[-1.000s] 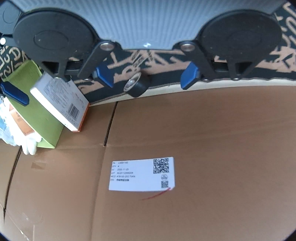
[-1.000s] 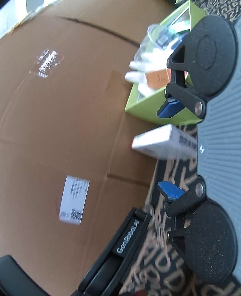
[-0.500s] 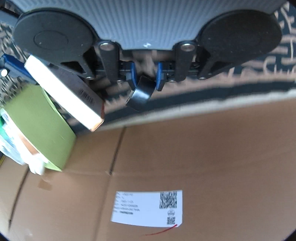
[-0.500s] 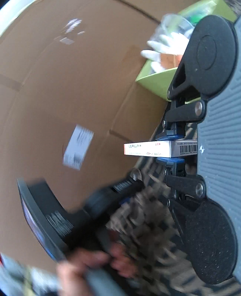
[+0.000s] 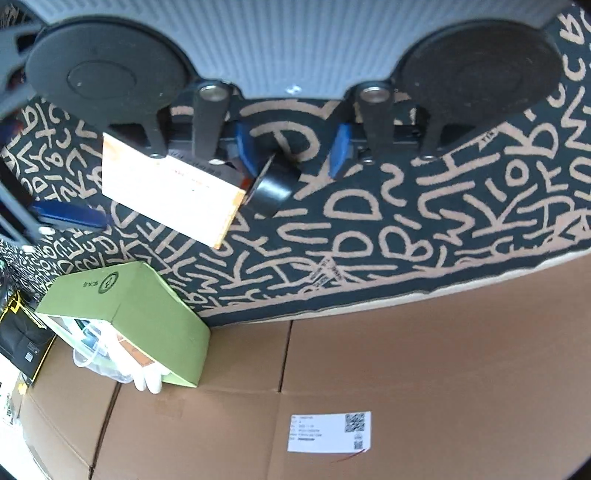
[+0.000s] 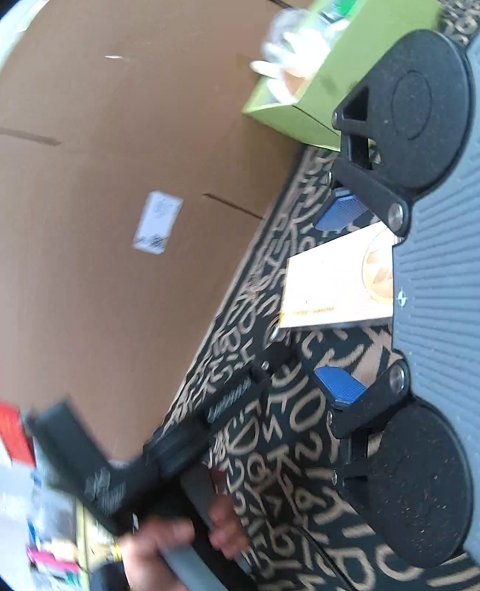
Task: Organize objects
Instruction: 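Carry the tape roll and medicine box into the shoebox and open both tools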
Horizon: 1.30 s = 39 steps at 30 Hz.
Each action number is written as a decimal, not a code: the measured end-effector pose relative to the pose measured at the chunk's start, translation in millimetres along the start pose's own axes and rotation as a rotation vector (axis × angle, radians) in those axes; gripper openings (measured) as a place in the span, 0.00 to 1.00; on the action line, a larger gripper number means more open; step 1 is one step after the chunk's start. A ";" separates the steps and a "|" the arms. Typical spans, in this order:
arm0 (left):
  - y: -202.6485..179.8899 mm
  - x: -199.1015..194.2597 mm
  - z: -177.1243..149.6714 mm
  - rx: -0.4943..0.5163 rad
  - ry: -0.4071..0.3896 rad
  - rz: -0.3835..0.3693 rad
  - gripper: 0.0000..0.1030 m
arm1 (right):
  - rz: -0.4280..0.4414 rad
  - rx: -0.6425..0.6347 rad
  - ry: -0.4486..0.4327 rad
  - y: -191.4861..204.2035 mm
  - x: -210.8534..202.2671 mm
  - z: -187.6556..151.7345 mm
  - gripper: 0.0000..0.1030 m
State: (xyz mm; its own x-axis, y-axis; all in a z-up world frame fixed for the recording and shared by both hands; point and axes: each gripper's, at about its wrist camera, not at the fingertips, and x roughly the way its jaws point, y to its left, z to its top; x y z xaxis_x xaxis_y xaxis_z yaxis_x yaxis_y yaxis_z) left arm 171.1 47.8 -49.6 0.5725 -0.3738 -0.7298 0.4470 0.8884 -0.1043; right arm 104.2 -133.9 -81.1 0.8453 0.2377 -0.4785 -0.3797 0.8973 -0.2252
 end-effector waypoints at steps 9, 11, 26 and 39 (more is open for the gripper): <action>-15.6 17.1 7.1 0.084 0.013 0.040 0.32 | 0.067 0.264 0.121 -26.7 13.2 -15.4 0.71; -17.1 19.1 8.6 0.083 0.010 0.047 0.33 | 0.067 0.255 0.118 -24.1 5.6 -18.1 0.71; -76.3 -12.2 38.3 0.094 -0.056 -0.056 0.17 | -0.026 0.387 -0.037 -79.6 -77.4 -40.9 0.70; -237.3 -8.6 153.1 0.177 -0.241 -0.239 0.17 | -0.401 0.430 -0.142 -224.5 -115.1 -46.8 0.70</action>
State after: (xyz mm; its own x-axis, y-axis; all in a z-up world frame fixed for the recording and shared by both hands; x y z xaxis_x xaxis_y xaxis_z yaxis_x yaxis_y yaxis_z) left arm 165.2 -200.6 84.8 0.5736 -0.6357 -0.5165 0.6871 0.7167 -0.1190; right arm 74.6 -380.1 -15.2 0.9443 -0.1299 -0.3024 0.1403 0.9900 0.0128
